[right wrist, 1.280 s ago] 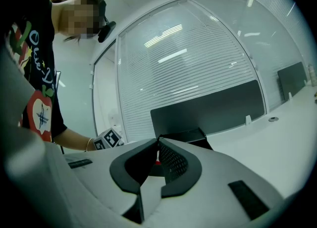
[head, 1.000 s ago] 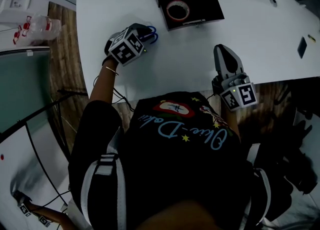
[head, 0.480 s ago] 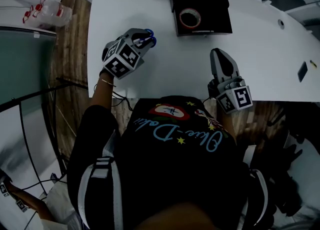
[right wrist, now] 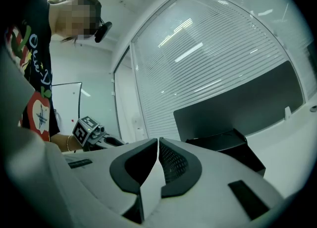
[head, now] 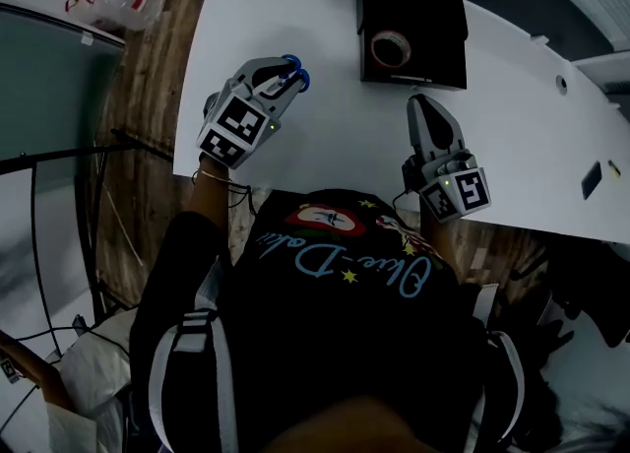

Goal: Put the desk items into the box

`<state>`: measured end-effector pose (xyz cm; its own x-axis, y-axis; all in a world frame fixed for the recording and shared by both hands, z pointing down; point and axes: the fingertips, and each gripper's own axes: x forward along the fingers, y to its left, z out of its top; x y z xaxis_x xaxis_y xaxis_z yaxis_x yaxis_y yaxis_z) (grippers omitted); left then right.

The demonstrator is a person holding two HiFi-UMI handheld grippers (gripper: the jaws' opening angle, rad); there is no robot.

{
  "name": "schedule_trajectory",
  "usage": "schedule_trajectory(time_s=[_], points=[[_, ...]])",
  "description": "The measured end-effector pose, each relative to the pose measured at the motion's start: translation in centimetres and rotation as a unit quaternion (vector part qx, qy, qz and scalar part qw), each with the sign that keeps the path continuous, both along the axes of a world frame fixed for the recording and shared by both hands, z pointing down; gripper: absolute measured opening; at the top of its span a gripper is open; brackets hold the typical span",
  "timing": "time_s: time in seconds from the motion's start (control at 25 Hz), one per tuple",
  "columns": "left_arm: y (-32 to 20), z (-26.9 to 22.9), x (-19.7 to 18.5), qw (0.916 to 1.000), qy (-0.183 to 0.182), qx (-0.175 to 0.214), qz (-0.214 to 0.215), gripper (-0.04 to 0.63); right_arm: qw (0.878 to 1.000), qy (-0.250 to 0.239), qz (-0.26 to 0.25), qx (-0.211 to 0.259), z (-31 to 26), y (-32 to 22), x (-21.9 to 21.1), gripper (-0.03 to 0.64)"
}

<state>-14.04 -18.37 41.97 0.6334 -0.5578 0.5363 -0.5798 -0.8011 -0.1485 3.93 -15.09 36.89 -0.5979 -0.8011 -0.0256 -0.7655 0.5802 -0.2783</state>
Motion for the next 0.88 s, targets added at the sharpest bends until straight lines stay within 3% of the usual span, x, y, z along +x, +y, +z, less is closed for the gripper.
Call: schedule_trajectory(time_s=[0.44,0.88], points=[[1.3,-3.4,-0.3,0.9958,0.058,0.037,-0.06,0.101,1.0,-0.004,-0.022,0.01,-0.2,-0.6,-0.3,0.025],[2.3,-5.8,1.5,0.993,0.086,0.058,-0.057,0.101,1.0,-0.013,-0.016,0.013,-0.2,0.3,1.2,0.025]])
